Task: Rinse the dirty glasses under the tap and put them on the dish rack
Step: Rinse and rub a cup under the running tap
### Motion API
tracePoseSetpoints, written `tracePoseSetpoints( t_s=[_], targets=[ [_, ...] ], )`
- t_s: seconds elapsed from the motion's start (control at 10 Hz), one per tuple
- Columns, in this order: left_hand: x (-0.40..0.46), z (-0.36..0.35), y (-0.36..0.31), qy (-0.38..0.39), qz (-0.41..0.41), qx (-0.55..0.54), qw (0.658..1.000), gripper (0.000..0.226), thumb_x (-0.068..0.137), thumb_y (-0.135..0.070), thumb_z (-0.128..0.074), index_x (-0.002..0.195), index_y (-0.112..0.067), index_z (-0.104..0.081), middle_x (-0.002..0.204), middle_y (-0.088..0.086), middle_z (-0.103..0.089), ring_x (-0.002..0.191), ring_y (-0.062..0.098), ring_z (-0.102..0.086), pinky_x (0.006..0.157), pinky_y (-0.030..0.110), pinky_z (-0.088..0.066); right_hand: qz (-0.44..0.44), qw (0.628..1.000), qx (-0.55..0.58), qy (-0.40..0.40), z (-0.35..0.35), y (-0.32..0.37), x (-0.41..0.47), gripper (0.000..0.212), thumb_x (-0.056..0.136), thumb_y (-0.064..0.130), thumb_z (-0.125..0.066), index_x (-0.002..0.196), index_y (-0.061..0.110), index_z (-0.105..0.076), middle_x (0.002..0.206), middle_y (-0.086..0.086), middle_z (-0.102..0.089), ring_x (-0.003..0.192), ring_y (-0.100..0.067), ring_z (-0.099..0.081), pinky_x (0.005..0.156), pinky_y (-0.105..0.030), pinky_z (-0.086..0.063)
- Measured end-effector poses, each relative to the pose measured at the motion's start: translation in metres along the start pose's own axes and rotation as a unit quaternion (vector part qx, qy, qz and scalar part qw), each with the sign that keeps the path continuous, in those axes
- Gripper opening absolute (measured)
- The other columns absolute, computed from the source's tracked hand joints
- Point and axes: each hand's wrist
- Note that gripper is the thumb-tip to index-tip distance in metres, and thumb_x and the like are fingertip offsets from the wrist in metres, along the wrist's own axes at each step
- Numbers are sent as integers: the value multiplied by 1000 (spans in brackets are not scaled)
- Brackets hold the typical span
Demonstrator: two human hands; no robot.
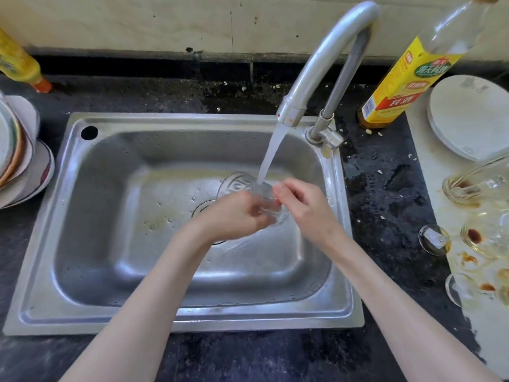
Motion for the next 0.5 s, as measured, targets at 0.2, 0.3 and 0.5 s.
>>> tracePoseSetpoints(
  t_s=[0.2, 0.3, 0.5],
  targets=[
    [22, 11, 11, 127, 137, -440, 878, 34, 77, -21, -61, 96, 6, -56, 100, 13, -54, 99, 22, -54, 97, 36, -44, 24, 996, -90, 12, 8, 3, 13, 36, 86, 40, -45, 62, 15, -54, 58, 1, -50, 59, -10, -44, 60, -27, -36],
    [22, 2, 14, 102, 143, -556, 813, 29, 75, -21, -46, 81, -10, -71, 90, 11, -69, 85, 24, -66, 96, 40, -45, 39, 993, -107, 17, 12, 0, 12, 36, 94, 31, -48, 68, 6, -56, 58, 7, -45, 57, -7, -39, 58, -24, -32],
    [23, 0, 14, 77, 123, -661, 737, 45, 78, -27, -39, 100, 4, -63, 106, 25, -61, 97, 36, -61, 96, 48, -44, 23, 994, -106, 27, 19, -6, 11, 36, 97, 23, -49, 67, 4, -53, 58, 7, -45, 56, -5, -39, 56, -20, -30]
  ],
)
Point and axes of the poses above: each hand's wrist, its own x-axis towards the middle knuckle, its own z-axis out of the back of the hand, y = z × x
